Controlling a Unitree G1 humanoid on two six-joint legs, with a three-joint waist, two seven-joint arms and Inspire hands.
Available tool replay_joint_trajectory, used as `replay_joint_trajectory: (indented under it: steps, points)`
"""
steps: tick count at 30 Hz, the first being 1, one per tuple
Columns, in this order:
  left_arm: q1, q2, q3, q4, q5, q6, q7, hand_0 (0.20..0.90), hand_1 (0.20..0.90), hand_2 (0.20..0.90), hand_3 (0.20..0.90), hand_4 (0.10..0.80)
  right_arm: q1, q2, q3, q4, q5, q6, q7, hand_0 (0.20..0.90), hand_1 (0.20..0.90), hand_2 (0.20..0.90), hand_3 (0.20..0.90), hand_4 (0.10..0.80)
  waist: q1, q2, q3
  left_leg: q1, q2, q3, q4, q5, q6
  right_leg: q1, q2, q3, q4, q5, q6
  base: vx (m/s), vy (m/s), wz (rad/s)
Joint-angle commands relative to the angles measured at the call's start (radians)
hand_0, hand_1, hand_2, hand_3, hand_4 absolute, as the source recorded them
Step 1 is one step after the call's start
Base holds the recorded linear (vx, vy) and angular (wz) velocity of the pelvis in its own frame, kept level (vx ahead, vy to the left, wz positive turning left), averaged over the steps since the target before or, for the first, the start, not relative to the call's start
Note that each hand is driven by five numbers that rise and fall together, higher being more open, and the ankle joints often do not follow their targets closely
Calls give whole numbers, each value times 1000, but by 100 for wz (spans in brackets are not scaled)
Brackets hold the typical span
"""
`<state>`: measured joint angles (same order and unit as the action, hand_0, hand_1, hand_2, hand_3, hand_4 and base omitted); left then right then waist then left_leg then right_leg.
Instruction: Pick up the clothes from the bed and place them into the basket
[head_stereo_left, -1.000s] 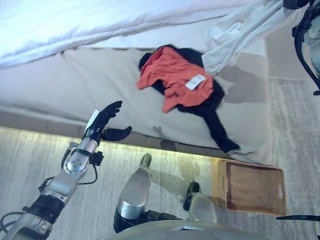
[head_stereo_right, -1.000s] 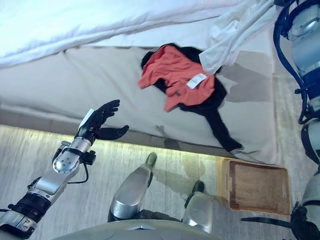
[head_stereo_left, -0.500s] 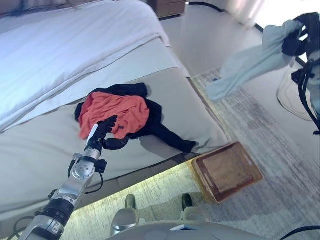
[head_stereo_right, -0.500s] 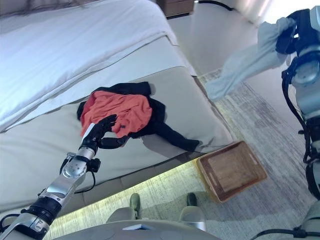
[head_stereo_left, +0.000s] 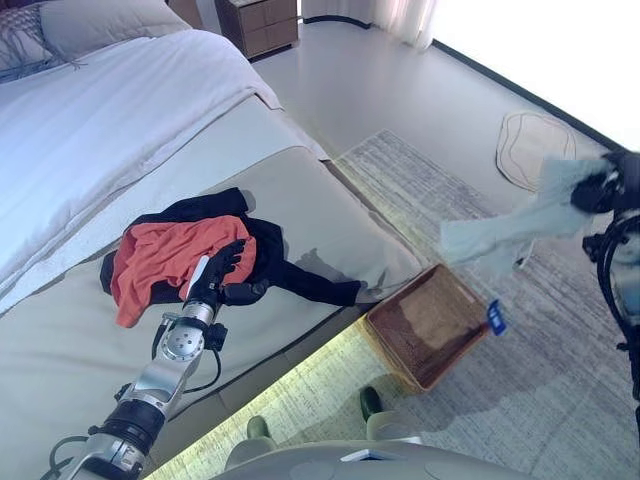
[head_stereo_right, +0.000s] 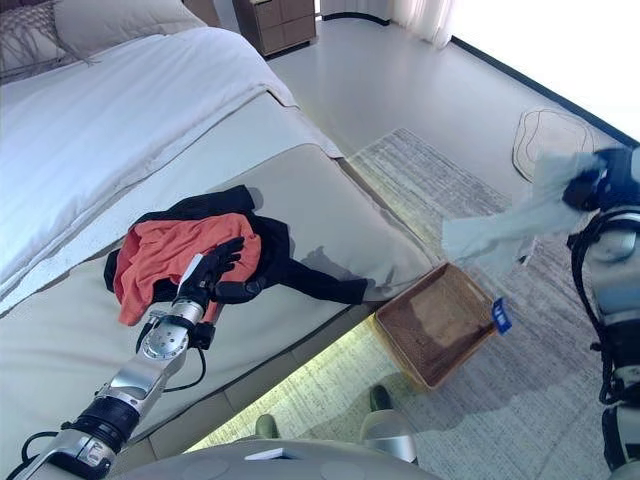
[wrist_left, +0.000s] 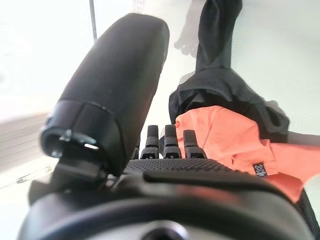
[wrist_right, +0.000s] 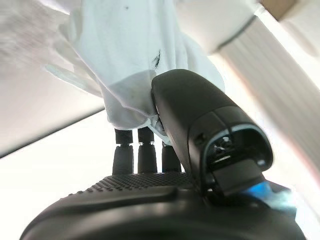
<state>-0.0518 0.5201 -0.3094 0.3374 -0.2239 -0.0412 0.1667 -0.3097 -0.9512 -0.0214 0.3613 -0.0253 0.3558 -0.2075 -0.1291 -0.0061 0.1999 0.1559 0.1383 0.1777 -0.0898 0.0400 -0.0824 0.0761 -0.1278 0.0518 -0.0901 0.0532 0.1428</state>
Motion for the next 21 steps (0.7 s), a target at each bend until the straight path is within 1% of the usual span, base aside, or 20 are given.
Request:
replay_joint_trajectory:
  steps: [1, 4, 10, 18, 21]
  points:
    - [-46, 31, 24, -23, 62, -58, 6, 900, 900, 900, 900, 800, -146, -84, 1, -62, -55, -73, 5, 300, 300, 300, 200, 100, 35, -13, -64, -9, 40, 5, 2, -23, -14, -61, -39, -51, 67, 40, -7, -7, -90, -13]
    - [-51, 22, 22, -32, 68, -59, -1, 900, 900, 900, 900, 800, -175, -75, 56, -31, -27, -95, 52, 300, 300, 300, 200, 100, 32, 1, -51, -9, 40, 7, 2, -22, -19, -71, -38, -41, 66, 42, -12, -20, -79, -12]
    - [-59, 5, 15, -30, 52, -67, 3, 900, 900, 900, 900, 800, -177, -35, 110, 16, -48, -127, 106, 300, 300, 300, 200, 100, 21, 32, -22, -16, 40, 12, 2, -22, -27, -83, -39, -32, 48, 51, -18, -30, -37, -3]
    - [-57, -8, 11, -29, 60, -73, -3, 900, 900, 900, 900, 800, -105, 35, 130, 31, -67, -136, 110, 300, 300, 300, 200, 100, 4, 59, -3, -21, 48, 22, 2, -17, -32, -87, -38, -29, 41, 51, -24, -12, -32, -3]
    - [-58, -13, 7, -24, 59, -85, -2, 900, 900, 900, 900, 800, -93, 42, 137, 52, -83, -118, 109, 300, 300, 300, 200, 100, 0, 67, 1, -21, 48, 25, 2, -16, -34, -87, -36, -25, 41, 48, -27, 0, 0, 0]
